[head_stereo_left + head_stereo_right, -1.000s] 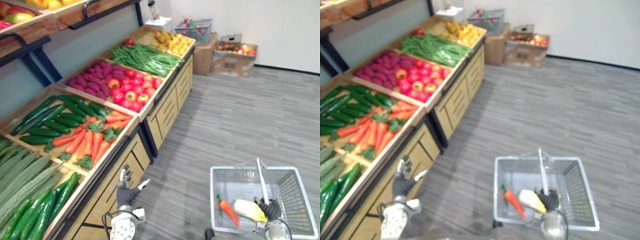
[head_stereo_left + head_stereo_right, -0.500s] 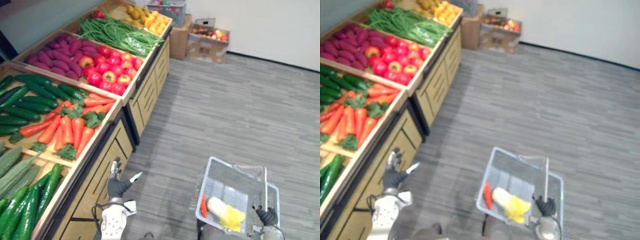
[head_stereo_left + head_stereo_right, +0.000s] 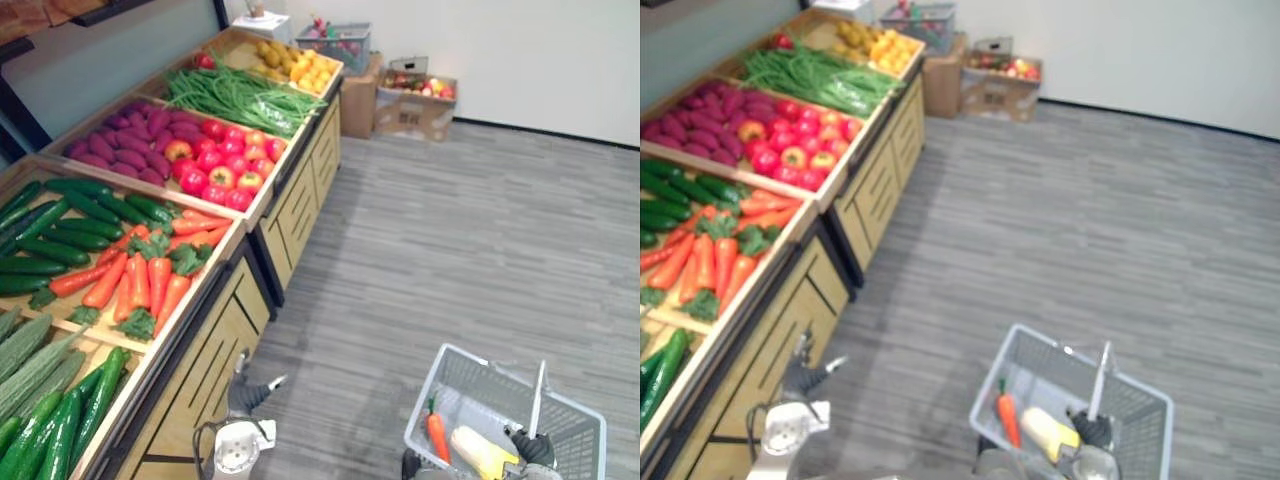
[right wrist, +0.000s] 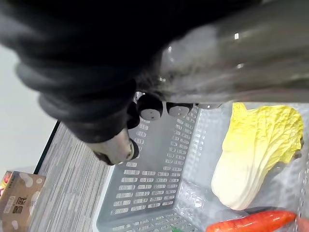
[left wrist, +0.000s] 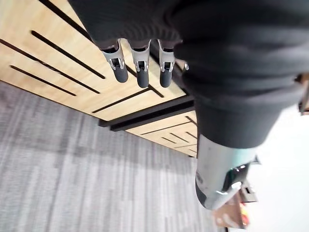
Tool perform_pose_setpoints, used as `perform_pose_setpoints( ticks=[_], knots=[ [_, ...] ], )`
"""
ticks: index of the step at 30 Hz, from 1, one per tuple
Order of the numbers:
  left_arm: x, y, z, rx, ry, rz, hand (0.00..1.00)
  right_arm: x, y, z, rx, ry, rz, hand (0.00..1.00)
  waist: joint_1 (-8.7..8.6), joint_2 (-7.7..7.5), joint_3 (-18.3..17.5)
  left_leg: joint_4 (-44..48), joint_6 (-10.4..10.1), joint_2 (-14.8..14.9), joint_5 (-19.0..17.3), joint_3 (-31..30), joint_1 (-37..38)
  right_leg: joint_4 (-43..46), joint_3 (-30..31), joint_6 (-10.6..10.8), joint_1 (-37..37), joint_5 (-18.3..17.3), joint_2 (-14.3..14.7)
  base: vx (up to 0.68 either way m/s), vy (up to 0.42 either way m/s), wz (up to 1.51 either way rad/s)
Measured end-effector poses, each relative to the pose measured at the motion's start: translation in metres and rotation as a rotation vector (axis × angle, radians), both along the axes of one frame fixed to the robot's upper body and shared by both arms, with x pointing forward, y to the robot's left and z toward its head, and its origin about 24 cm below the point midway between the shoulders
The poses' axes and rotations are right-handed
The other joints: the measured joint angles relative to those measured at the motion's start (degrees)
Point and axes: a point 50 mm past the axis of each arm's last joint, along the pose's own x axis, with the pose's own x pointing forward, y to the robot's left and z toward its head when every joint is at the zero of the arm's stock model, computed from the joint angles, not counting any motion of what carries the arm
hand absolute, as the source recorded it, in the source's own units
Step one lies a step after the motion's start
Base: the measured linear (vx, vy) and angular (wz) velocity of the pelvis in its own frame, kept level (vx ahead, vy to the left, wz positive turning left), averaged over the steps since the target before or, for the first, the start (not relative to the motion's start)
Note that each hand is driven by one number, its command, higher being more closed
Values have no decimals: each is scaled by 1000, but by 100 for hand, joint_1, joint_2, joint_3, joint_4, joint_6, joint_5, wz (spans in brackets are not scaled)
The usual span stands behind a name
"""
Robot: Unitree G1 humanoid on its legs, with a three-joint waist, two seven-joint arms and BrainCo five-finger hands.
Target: Pick vegetable in the basket
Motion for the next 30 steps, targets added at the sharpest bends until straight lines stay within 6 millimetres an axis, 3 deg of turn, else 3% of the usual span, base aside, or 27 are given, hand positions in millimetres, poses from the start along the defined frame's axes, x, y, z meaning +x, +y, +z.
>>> perform_pose_setpoints(
  ticks=[2, 3, 4, 5, 6, 7, 9, 10, 12, 14, 15, 16, 18, 20, 21, 22, 24, 25, 26, 27, 28, 30],
  knots=[
    [-28, 11, -21, 22, 142, 55, 0, -9, -5, -2, -13, 32, 6, 100, 29, 187, 26, 699, -118, 323, -441, -48, -68, 770, -201, -172, 31, -523, 174, 14, -109, 9],
    [-38, 16, -26, 43, 188, 69, 0, -10, -6, -2, -16, 35, 8, 100, 20, 150, 29, 1015, -166, 355, -504, -67, -125, 927, -250, -224, 52, -743, 140, 53, -124, 23],
    [-52, 23, -34, 70, 272, 81, 0, -12, -10, -1, -28, 45, 14, 100, 9, 113, 82, 2106, -101, 399, -448, -230, -538, 1126, -337, -160, 69, -1001, 92, 25, -103, 26],
    [-57, 25, -37, 78, 302, 82, 0, -12, -12, -1, -34, 47, 17, 100, 22, 99, 79, 2616, -26, 402, -242, -370, -826, 1137, -347, -189, 94, -1025, 89, 34, -182, 16],
    [-72, 27, -42, 83, 358, 103, 0, -9, -15, 2, -47, 36, 22, 100, 97, -24, 139, 3371, 93, 334, 383, -599, -1252, 1037, -316, -207, 242, -1031, 42, 43, -200, -1],
    [-85, 29, -46, 84, 409, 118, 0, -5, -17, 5, -58, 23, 27, 100, 187, -89, 230, 3707, 30, 236, 447, -717, -1552, 898, -280, -217, 377, -1036, -35, 53, -160, -2],
    [-95, 28, -50, 77, 446, 126, 0, 5, -25, 12, -94, -9, 27, 100, 209, 19, 292, 3192, -26, 86, 223, -750, -1840, 734, -273, -222, 469, -1037, -102, 59, -64, 10],
    [-97, 28, -50, 76, 450, 131, 0, 10, -28, 15, -107, -23, 29, 100, 277, 104, 310, 2263, -38, 50, 263, -705, -1885, 658, -249, -221, 470, -1037, -113, 109, -22, 5],
    [-97, 29, -50, 77, 447, 137, 0, 15, -27, 16, -108, -33, 32, 100, 352, 182, 305, 1023, -30, 67, 491, -692, -1855, 635, -238, -216, 453, -1040, -113, 148, 70, -4],
    [-97, 19, -53, 49, 447, 137, 0, 24, -25, 19, -112, -53, 49, 100, 390, 386, 313, -314, -83, 152, 750, -764, -1752, 541, -185, -86, 571, -1134, -29, 263, 187, -17],
    [-97, 16, -53, 42, 447, 137, 0, 25, -24, 19, -112, -54, 51, 100, 399, 407, 301, -317, -98, 154, 917, -788, -1753, 520, -131, -51, 606, -1158, -27, 313, 237, -41],
    [-95, 15, -53, 39, 441, 136, 0, 26, -19, 17, -105, -51, 68, 100, 447, 326, 289, -126, -115, 48, 1202, -760, -1749, 457, 6, 45, 680, -1224, -137, 334, 259, -46],
    [-94, 16, -52, 44, 431, 136, 0, 29, -14, 17, -101, -52, 96, 100, 505, 213, 205, 237, -82, -179, 1202, -691, -1764, 371, 201, 167, 729, -1297, -366, 364, 265, -49],
    [-82, 21, -45, 63, 381, 129, 0, 32, -8, 16, -87, -56, 119, 100, 483, -148, 98, 539, 229, -592, 783, -417, -1748, 729, 491, 200, 633, -1209, -779, 427, 259, -22],
    [-78, 21, -43, 67, 364, 125, 0, 32, -7, 16, -84, -56, 124, 100, 473, -178, 88, 599, 266, -633, 719, -371, -1703, 1097, 599, 160, 479, -1147, -820, 420, 248, -16],
    [-71, 23, -39, 76, 331, 120, 0, 33, -4, 15, -81, -54, 138, 100, 482, -201, 100, 657, 382, -656, 600, -251, -1507, 2000, 728, 80, 121, -874, -851, 428, 250, -22],
    [-62, 25, -31, 96, 281, 103, 0, 35, 0, 15, -76, -56, 154, 100, 457, -181, 104, 635, 565, -655, 389, -179, -1113, 3124, 775, 154, -291, 15, -877, 444, 236, -14],
    [-53, 27, -24, 113, 241, 83, 0, 37, 1, 16, -74, -63, 155, 100, 403, -118, 147, 546, 645, -650, 291, -220, -838, 3749, 796, 240, -477, 144, -847, 421, 171, 13],
    [-43, 27, -18, 125, 204, 61, 0, 40, 2, 17, -73, -71, 156, 100, 330, -153, 158, 425, 686, -679, 255, -314, -576, 4183, 675, -8, -652, -166, -821, 412, 136, 22],
    [-39, 26, -17, 127, 188, 49, 0, 40, 2, 17, -74, -75, 156, 100, 320, -154, 162, 332, 686, -681, 255, -347, -444, 4257, 544, -89, -710, -348, -801, 414, 78, 25],
    [-31, 26, -13, 133, 162, 29, 0, 42, 2, 19, -78, -85, 158, 100, 316, -130, 176, 163, 686, -674, 255, -380, -208, 4126, 255, -121, -832, -621, -765, 313, 27, 19],
    [-20, 20, -9, 114, 121, 22, 0, 43, 1, 20, -81, -93, 158, 100, 279, -114, 188, 73, 685, -633, 255, -522, -37, 3297, -109, -198, -861, -783, -688, 302, -61, 45]
  ],
)
